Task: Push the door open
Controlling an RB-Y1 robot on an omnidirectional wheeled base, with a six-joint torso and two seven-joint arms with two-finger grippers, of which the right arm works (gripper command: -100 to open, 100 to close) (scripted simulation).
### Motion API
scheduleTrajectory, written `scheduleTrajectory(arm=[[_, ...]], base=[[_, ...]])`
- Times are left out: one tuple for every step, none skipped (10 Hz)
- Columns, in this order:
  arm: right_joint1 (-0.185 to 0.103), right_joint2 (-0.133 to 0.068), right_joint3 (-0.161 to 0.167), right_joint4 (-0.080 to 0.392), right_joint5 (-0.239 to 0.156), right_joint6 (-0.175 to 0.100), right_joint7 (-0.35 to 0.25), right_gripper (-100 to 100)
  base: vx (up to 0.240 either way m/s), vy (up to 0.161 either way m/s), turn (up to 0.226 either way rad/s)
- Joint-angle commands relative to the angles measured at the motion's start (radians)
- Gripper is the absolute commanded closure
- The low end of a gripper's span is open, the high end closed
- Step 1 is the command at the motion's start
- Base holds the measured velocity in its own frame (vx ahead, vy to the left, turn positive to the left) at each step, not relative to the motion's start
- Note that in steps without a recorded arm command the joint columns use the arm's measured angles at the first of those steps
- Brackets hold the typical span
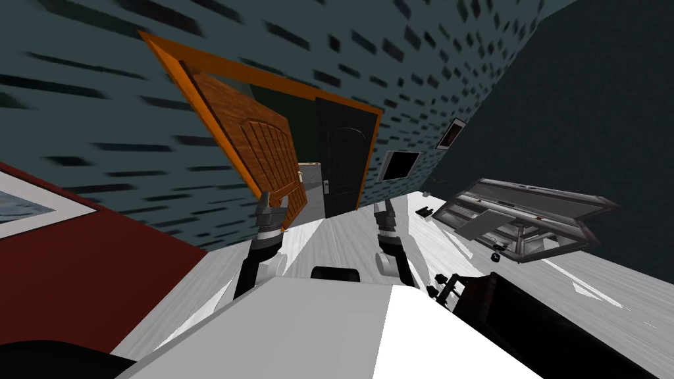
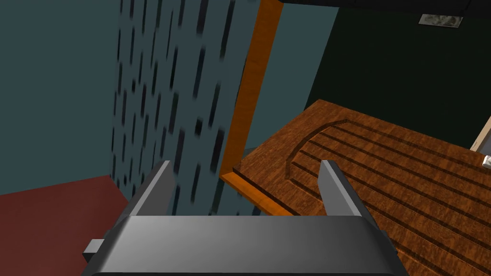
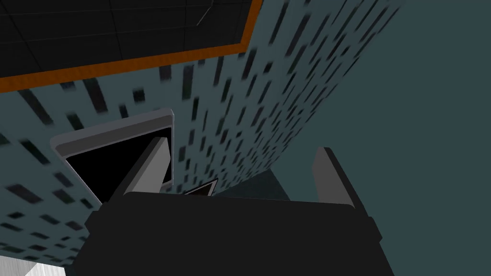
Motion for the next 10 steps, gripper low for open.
scheduleTrajectory(arm=[[-0.015,0.0,0.028,0.024,0.003,0.004,-0.001,-100],[-0.038,-0.005,0.051,0.057,0.002,0.01,-0.007,-100],[-0.051,-0.008,0.063,0.075,0.002,0.013,-0.01,-100],[-0.064,-0.01,0.076,0.093,0.002,0.016,-0.013,-100],[-0.076,-0.012,0.089,0.111,0.002,0.02,-0.017,-100],[-0.089,-0.015,0.102,0.129,0.001,0.023,-0.02,-100],[-0.102,-0.017,0.114,0.147,0.001,0.026,-0.023,-100],[-0.129,-0.021,0.141,0.185,0.0,0.033,-0.03,-100],[-0.129,-0.021,0.141,0.185,0.0,0.033,-0.03,-100],[-0.142,-0.023,0.155,0.204,0.0,0.036,-0.034,-100]], base=[[0.127,0.047,-0.072],[0.137,0.04,-0.143],[0.133,0.061,-0.084],[0.111,0.073,-0.058],[0.086,0.065,-0.071],[0.09,0.061,-0.074],[0.102,0.048,-0.094],[0.122,0.071,-0.123],[0.099,0.058,-0.07],[0.074,0.03,-0.065]])
